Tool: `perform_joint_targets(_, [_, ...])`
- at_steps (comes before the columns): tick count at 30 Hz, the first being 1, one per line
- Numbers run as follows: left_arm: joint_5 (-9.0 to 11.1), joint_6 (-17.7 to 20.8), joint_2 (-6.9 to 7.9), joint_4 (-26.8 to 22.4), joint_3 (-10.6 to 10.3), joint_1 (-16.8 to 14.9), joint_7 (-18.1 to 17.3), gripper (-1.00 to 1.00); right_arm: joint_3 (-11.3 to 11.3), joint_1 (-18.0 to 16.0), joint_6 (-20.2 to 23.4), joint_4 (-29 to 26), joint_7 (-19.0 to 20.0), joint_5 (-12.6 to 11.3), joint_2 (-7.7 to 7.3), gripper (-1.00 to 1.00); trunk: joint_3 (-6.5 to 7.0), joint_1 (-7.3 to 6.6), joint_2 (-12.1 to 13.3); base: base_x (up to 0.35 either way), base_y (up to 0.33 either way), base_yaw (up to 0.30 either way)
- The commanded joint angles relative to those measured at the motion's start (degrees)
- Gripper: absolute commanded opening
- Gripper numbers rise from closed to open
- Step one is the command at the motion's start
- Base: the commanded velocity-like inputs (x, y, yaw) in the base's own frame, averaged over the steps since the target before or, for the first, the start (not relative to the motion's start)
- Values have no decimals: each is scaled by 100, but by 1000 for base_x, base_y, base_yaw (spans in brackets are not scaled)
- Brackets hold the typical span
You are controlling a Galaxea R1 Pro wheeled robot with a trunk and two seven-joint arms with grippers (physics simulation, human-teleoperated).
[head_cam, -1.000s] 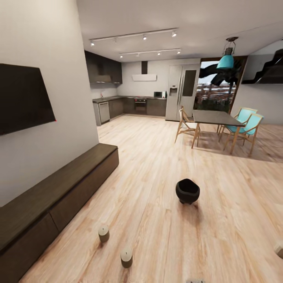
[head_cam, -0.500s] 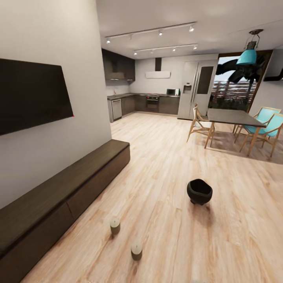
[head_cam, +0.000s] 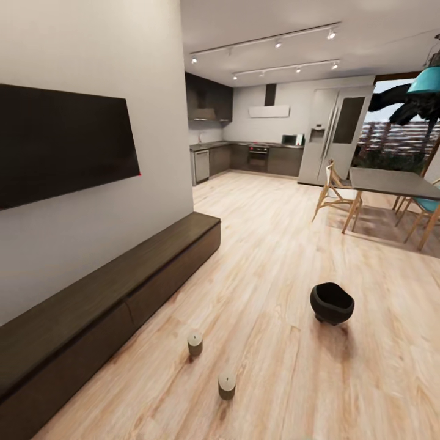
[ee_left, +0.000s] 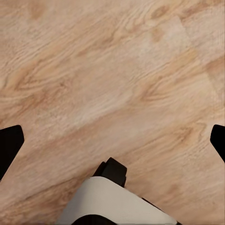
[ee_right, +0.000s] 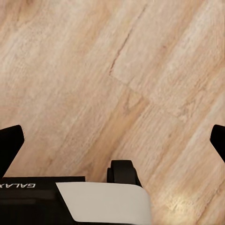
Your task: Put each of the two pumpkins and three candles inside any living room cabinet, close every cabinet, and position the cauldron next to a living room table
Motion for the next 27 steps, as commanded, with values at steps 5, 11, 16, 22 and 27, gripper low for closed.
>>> perform_joint_targets(5, [47, 21, -8, 12, 11, -1, 15, 100, 37, 0, 45, -8, -30, 3, -4, 100, -38, -1, -3, -72, 0, 227])
perform_joint_targets(11, [42, 4, -13, 88, 10, -3, 16, 100, 38, 0, 45, -8, -30, 3, -4, 100, -77, -1, -3, -44, 0, 227])
perform_joint_targets(16, [41, 0, -13, 126, 12, -9, 17, 100, 38, 0, 45, -8, -30, 3, -4, 100, -109, -1, -3, -3, 0, 227])
perform_joint_targets(22, [34, -20, -19, 129, 12, -10, 22, 100, 38, 0, 45, -8, -30, 3, -4, 100, -147, -1, -3, 0, 0, 227])
perform_joint_targets(27, [34, -34, -34, 129, 5, -10, 24, 100, 38, 0, 43, -8, -30, 3, -4, 100, -179, -1, -3, -44, 0, 227])
